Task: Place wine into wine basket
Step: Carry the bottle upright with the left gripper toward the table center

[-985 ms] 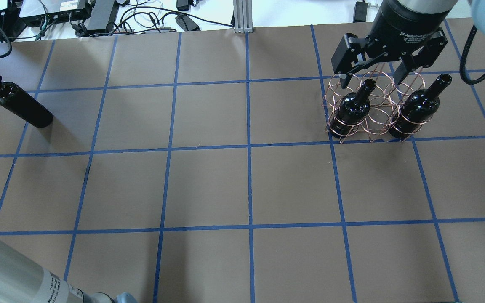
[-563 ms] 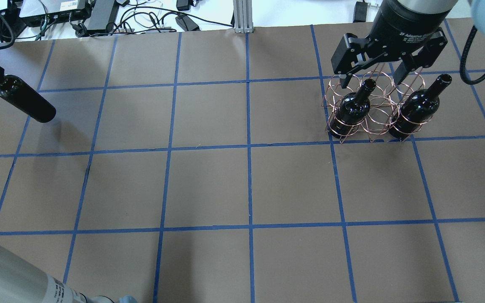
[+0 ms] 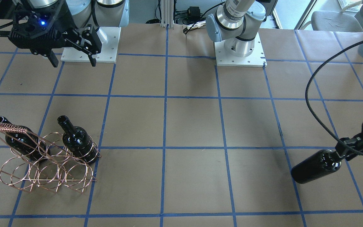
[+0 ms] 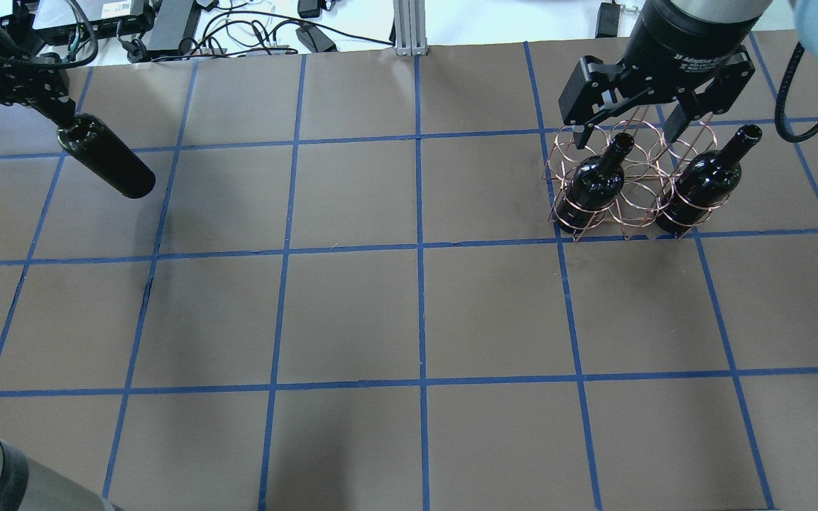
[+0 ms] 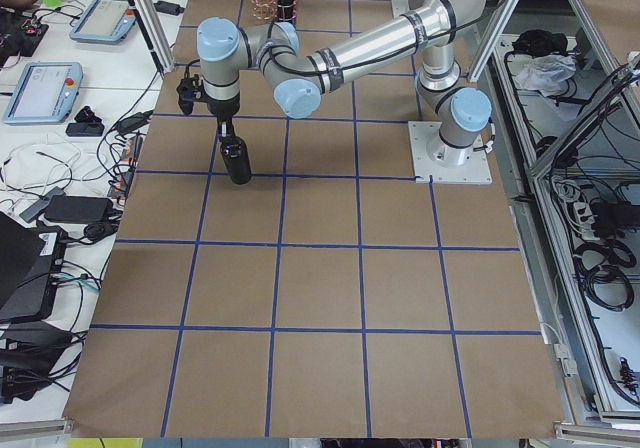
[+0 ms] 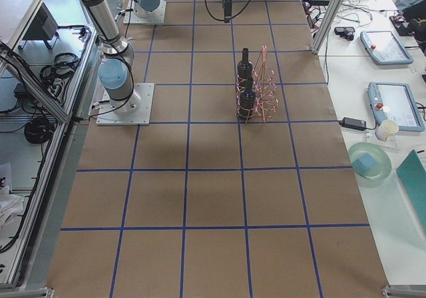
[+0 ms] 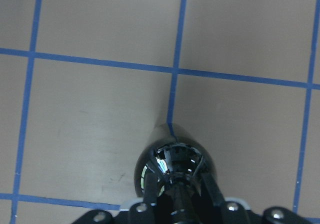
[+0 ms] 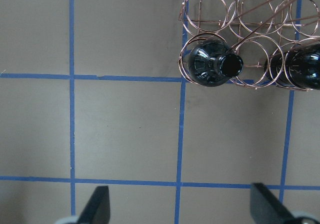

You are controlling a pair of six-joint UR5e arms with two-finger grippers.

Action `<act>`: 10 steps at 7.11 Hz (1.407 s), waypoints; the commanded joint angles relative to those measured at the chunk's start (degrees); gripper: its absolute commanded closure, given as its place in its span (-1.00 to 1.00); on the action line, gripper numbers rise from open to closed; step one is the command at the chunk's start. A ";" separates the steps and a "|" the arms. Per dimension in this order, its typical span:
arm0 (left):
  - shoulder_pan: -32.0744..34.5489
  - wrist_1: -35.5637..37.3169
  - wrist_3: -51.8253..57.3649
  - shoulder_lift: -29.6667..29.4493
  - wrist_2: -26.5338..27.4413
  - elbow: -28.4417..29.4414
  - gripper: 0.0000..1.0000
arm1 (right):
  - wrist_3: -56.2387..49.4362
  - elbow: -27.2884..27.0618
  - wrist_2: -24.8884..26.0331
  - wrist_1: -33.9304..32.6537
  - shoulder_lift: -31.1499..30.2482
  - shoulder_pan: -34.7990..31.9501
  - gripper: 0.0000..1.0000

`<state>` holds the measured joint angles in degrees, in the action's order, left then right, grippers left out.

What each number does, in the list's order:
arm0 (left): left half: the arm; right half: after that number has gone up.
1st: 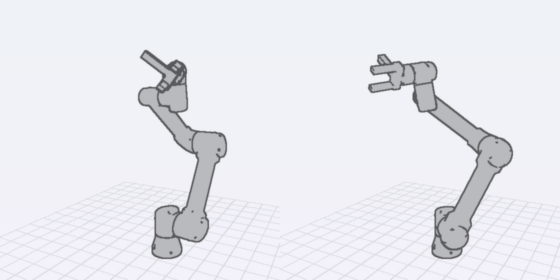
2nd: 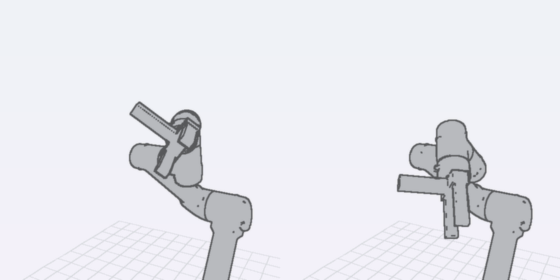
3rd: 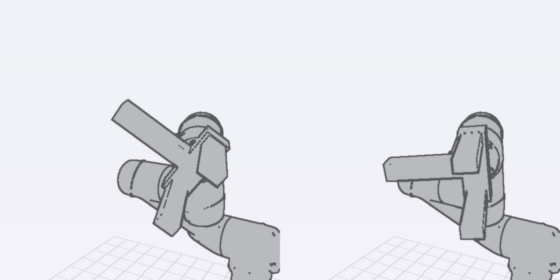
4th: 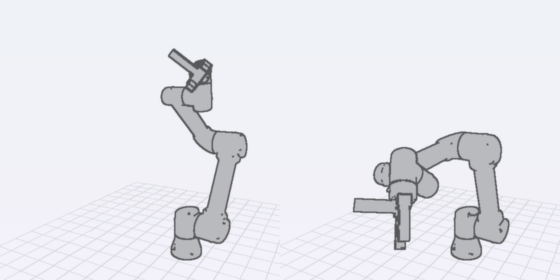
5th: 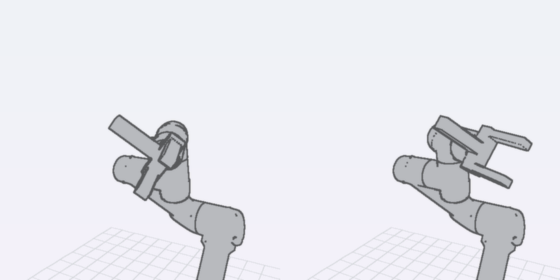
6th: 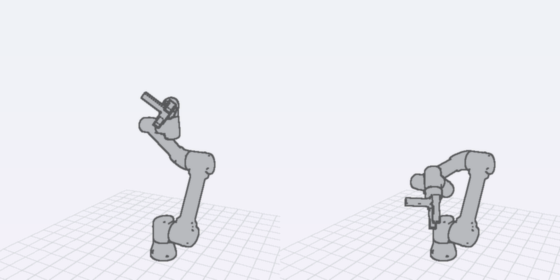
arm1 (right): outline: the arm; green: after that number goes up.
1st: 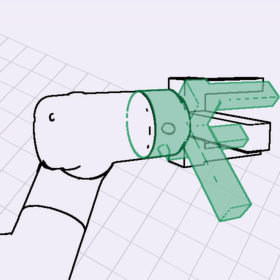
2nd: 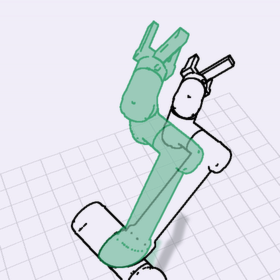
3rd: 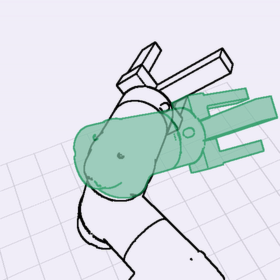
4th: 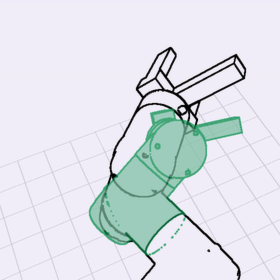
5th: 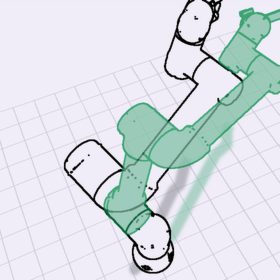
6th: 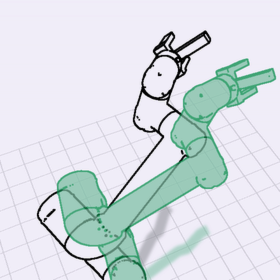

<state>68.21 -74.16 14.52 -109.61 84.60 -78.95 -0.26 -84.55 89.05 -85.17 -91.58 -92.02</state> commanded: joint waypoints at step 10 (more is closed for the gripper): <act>22.58 6.30 -24.97 16.53 4.34 -26.51 1.00 | 0.08 0.00 -0.02 0.00 0.00 0.00 -1.00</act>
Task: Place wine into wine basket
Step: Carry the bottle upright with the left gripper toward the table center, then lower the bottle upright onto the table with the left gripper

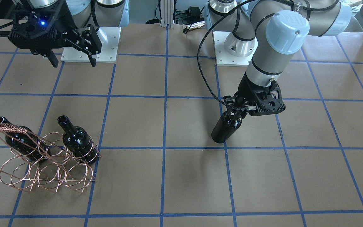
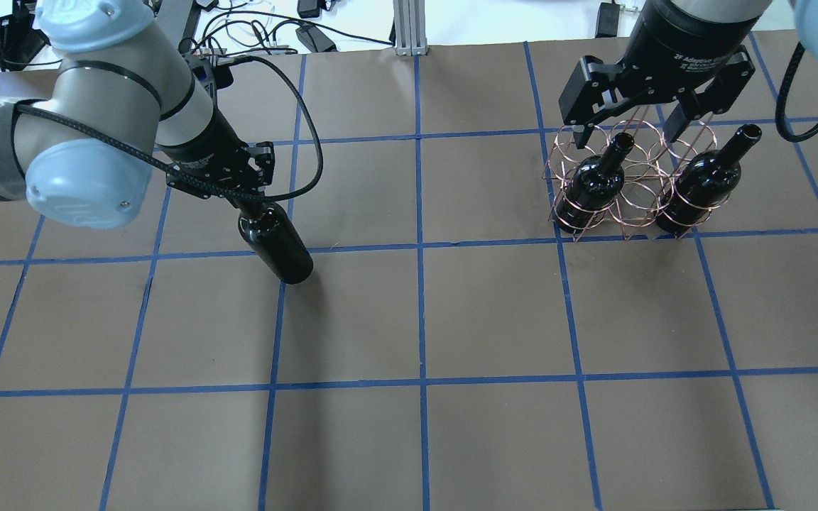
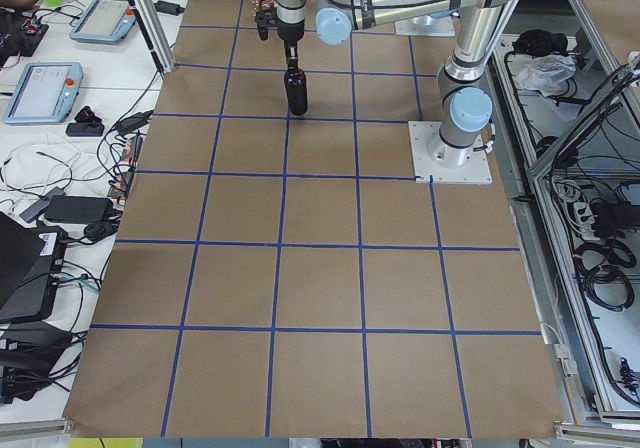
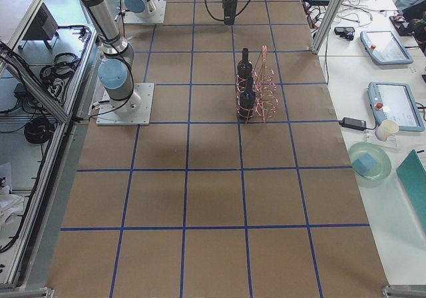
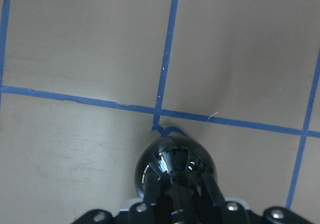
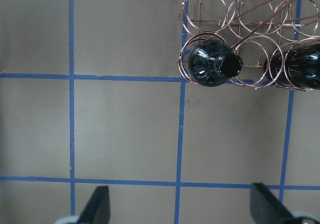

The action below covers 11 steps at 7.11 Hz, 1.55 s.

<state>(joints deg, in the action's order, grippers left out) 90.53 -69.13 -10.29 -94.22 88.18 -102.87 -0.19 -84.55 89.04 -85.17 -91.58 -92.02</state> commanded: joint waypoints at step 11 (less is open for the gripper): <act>3.51 -1.97 -1.40 2.11 1.65 -2.86 1.00 | 0.10 0.00 -0.10 0.09 0.00 0.00 -1.00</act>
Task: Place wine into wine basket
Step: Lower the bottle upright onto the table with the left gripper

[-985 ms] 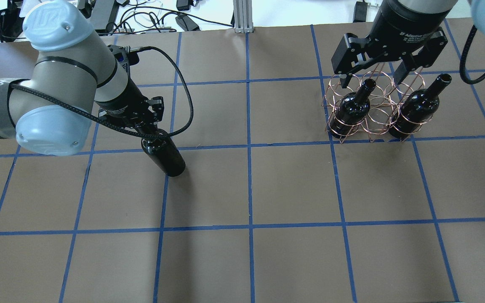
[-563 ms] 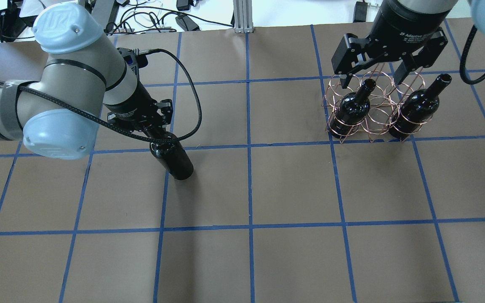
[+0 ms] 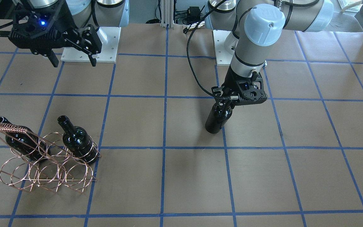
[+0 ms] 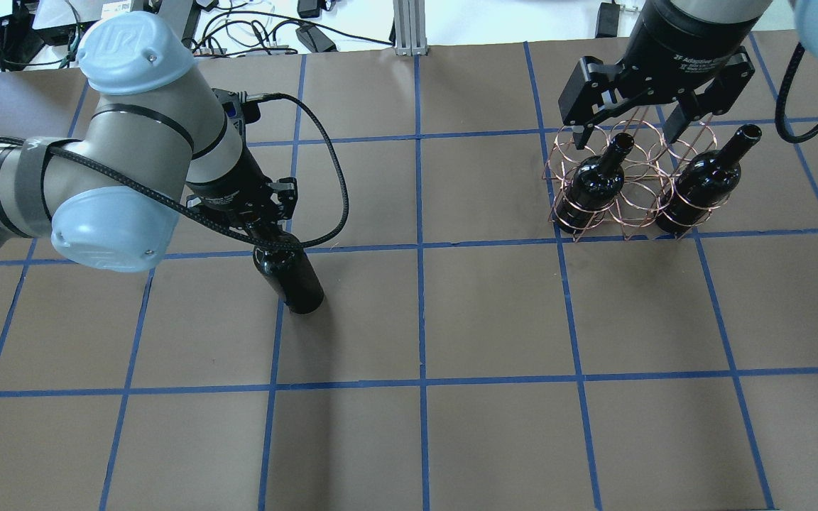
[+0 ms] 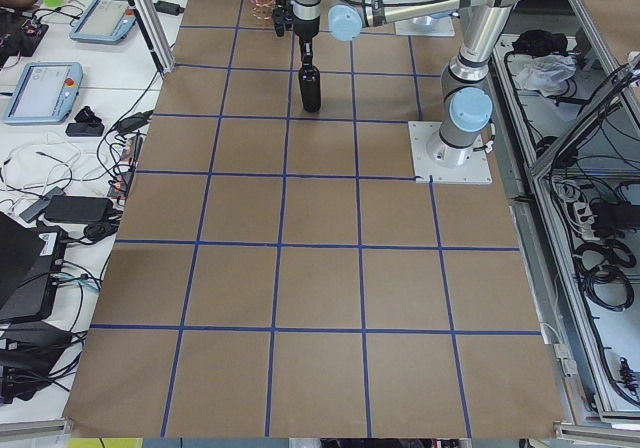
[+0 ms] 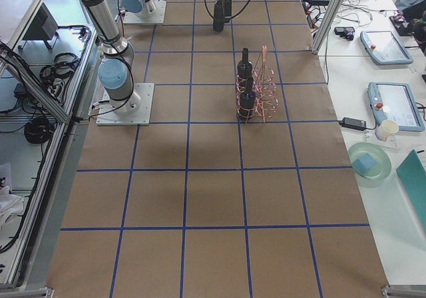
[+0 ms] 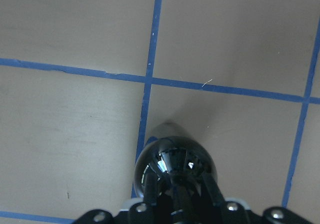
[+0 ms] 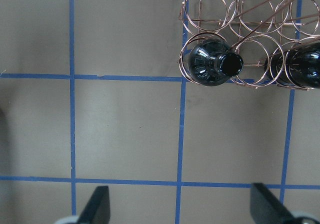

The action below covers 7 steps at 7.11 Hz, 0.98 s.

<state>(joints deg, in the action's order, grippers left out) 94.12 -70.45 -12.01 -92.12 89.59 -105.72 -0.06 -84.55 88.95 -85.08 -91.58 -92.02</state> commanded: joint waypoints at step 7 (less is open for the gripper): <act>-0.08 -0.56 0.76 -0.34 0.05 0.51 1.00 | -0.12 0.00 0.09 -0.09 0.00 0.09 -1.00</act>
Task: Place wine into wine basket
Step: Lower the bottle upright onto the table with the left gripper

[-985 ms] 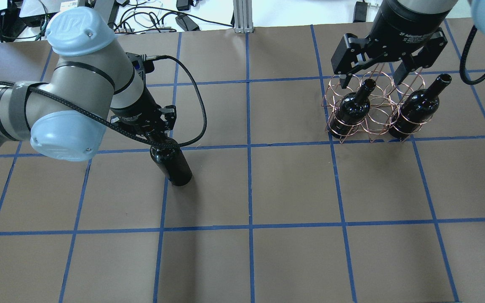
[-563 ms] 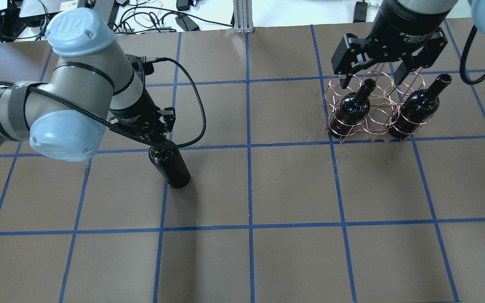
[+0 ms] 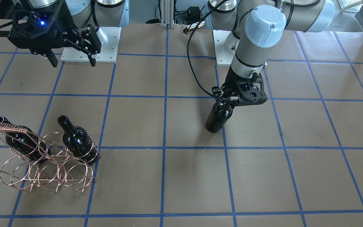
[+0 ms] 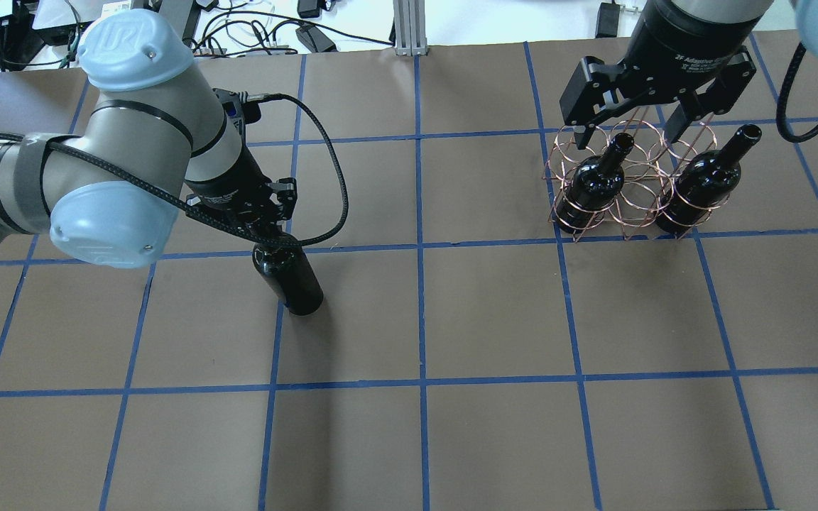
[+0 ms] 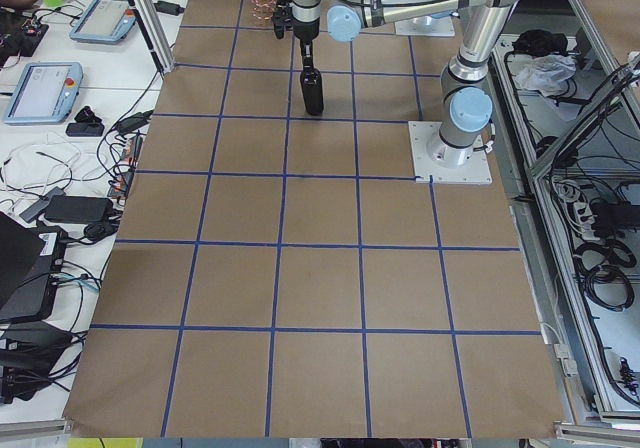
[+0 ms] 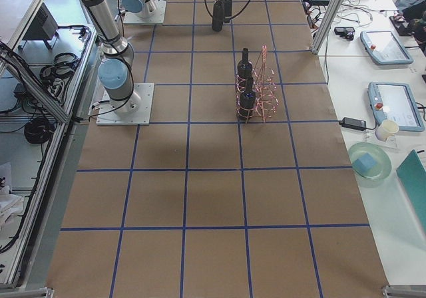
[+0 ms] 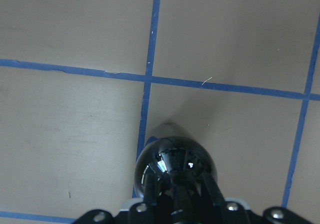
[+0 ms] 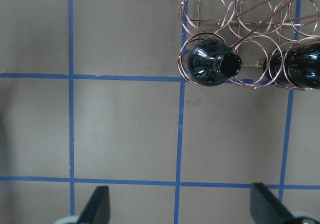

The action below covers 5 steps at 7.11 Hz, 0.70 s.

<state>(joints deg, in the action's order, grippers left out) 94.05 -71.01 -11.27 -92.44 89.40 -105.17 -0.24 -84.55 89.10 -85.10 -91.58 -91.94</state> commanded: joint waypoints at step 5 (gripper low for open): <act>-0.18 -0.01 -0.15 -0.81 -0.11 -0.03 0.74 | 0.15 0.00 -0.24 -0.07 0.00 0.01 -1.00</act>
<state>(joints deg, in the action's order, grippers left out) 93.90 -71.01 -11.48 -93.05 89.00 -105.20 -0.08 -84.55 88.86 -85.13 -91.58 -91.93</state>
